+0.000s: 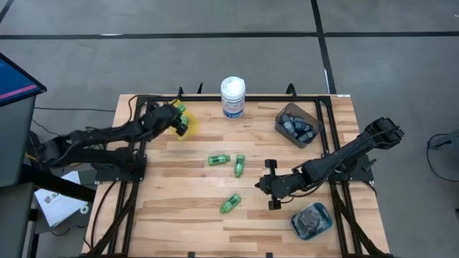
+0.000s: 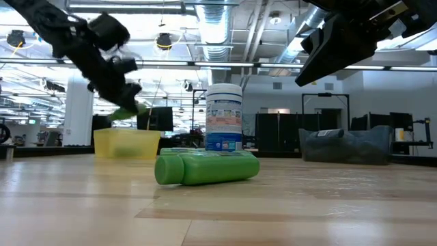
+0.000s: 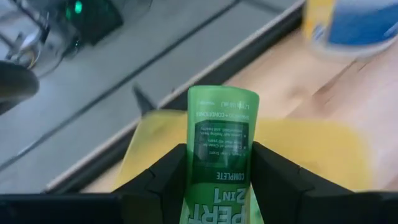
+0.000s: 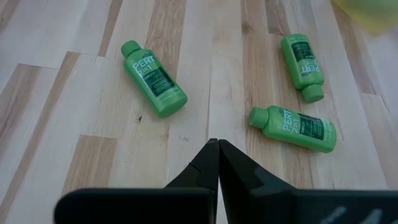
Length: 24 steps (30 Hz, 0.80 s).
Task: Pick & Place Travel size toiletries
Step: Put the green shampoo into the yellow bin
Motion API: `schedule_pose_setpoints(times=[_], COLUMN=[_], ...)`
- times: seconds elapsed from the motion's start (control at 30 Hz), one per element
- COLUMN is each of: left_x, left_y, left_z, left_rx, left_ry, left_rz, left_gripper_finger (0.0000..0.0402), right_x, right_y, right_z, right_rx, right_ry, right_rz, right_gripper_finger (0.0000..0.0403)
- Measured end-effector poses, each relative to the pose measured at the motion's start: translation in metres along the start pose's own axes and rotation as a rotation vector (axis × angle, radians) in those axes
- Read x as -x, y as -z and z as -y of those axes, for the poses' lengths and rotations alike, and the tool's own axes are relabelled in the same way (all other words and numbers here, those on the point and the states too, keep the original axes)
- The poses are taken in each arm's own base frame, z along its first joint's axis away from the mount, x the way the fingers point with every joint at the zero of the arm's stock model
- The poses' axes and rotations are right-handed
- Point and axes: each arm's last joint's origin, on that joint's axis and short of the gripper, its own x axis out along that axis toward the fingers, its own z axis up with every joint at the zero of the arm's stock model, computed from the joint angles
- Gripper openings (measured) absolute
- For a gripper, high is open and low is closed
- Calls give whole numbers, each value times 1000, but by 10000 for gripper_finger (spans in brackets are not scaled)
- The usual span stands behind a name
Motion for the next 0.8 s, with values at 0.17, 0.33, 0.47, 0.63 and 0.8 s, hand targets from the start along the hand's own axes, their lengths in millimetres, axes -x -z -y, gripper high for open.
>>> schedule_pose_setpoints(times=[0.17, 0.33, 0.47, 0.63, 0.8], left_x=[-19, -28, -29, -29, -27], left_y=[14, 19, 20, 20, 16], left_z=[1, 5, 6, 7, 9], left_rx=[-25, -47, -50, -47, -40], left_ry=[-37, -40, -37, 0, 71], left_rz=[-110, -150, -153, -150, -139], left_gripper_finger=[153, 153, 159, 200, 274], right_x=[0, 0, 0, 0, 0], right_y=[0, 0, 0, 0, 0], right_z=[0, 0, 0, 0, 0], right_rx=[-7, -8, -8, -15, -19], right_ry=[0, 0, 0, 0, 0], right_rz=[0, 0, 0, 0, 0], right_gripper_finger=[1, 1, 1, 1, 1])
